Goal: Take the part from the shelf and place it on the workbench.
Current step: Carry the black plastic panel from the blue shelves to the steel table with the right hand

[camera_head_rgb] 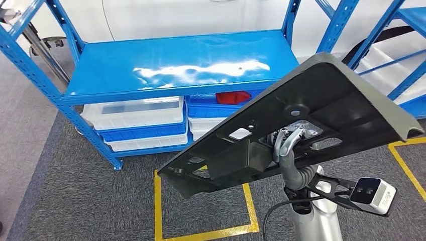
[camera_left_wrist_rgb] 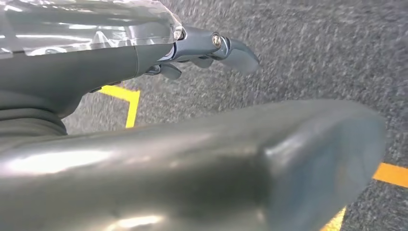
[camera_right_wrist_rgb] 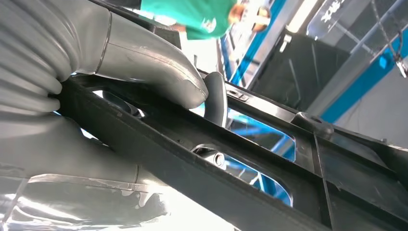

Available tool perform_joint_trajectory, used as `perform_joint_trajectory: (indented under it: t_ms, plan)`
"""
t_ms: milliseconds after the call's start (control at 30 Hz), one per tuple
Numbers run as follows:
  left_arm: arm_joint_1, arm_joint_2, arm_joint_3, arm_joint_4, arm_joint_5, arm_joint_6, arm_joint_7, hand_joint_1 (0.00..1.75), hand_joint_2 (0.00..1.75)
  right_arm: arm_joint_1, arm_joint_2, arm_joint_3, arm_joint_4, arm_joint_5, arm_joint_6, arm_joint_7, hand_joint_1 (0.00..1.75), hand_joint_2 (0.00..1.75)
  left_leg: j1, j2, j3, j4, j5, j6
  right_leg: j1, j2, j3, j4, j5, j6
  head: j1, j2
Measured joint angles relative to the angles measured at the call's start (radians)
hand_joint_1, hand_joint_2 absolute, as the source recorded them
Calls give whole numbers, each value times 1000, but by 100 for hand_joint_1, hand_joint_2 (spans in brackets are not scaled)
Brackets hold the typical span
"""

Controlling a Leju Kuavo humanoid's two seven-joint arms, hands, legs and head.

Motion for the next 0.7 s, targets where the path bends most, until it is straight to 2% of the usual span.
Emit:
perform_joint_trajectory:
  t_ms: [67,133,167,200,233,267,300,333,367,400,433,500,533,567,600,633,667,700]
  plan:
    - [-3,10,0,0,0,-2,-2,0,0,4,6,-16,-17,8,-2,0,171,175,3,-23,-11,31,-25,-12,-6,16,0,-6,7,-11,0,0]
    - [-3,18,0,0,-3,-3,-4,0,0,8,16,-28,-33,20,-7,-1,171,175,8,-64,-59,142,-90,-23,-8,34,-2,-9,11,-19,0,0]
    - [-1,22,0,0,-4,-3,-5,0,0,10,20,-32,-38,25,-10,-1,171,175,9,-74,-92,216,-123,-26,-8,44,-3,-9,12,-21,0,0]
    - [0,24,0,0,-4,-3,-5,0,0,13,22,-36,-42,27,-12,-1,171,175,10,-78,-120,274,-142,-29,-8,55,-4,-8,12,-21,0,0]
    - [1,26,0,0,-4,-3,-5,0,0,17,23,-40,-45,29,-14,-1,171,175,11,-79,-132,298,-140,-29,-8,67,-4,-7,13,-21,0,0]
    - [1,28,0,0,-4,-4,-5,0,0,19,24,-43,-48,29,-15,-1,171,175,12,-80,-125,281,-118,-29,-8,79,-3,-6,13,-21,0,0]
    - [1,30,0,0,-5,-4,-5,0,0,20,25,-46,-51,30,-15,-1,171,175,14,-86,-100,223,-80,-27,-8,91,-2,-5,13,-20,0,0]
    - [1,31,0,0,-5,-4,-5,0,0,21,26,-47,-54,30,-15,-1,171,175,16,-105,-65,147,-42,-25,-8,102,-2,-3,12,-18,0,0]
    - [1,33,0,0,-5,-4,-5,0,0,20,28,-48,-57,30,-15,-1,171,175,19,-130,-35,78,-16,-21,-8,113,-4,1,12,-14,0,0]
    - [1,35,0,0,-5,-4,-5,0,0,20,30,-49,-59,30,-15,-1,171,175,20,-150,-14,31,-1,-18,-8,124,-8,3,14,-9,0,0]
    - [1,36,0,0,-5,-4,-5,0,0,21,31,-49,-61,30,-15,0,171,175,20,-164,-5,9,1,-14,-10,135,-13,4,16,-2,0,0]
    - [0,38,0,0,-5,-5,-5,0,0,24,33,-52,-65,30,-15,0,171,175,17,-153,-4,5,2,-6,-13,157,-21,2,23,13,0,0]
    - [-2,39,0,0,-5,-5,-6,0,0,25,33,-54,-68,30,-15,0,171,175,19,-143,-3,0,6,1,-12,149,-23,3,23,19,0,0]
    - [-4,39,0,0,-5,-5,-6,0,0,25,33,-57,-71,30,-15,0,171,175,20,-131,-1,-5,9,8,-10,126,-30,15,13,24,0,0]
    - [-4,39,0,0,-5,-6,-6,0,0,25,33,-59,-73,30,-15,0,171,175,22,-118,-1,-9,12,13,-9,96,-45,47,-9,29,0,0]
    - [-3,39,0,0,-6,-6,-6,0,0,25,33,-61,-74,30,-15,-1,171,175,22,-104,0,-12,14,17,-8,63,-71,102,-41,32,0,0]
    - [-1,39,0,0,-7,-6,-5,0,0,26,33,-62,-75,30,-17,-1,171,175,20,-90,-1,-12,14,19,-9,46,-104,170,-76,35,0,0]
    - [1,39,0,0,-9,-5,-5,0,0,28,34,-63,-75,30,-20,-1,171,175,20,-76,-3,-11,13,19,-11,40,-134,236,-103,38,0,0]
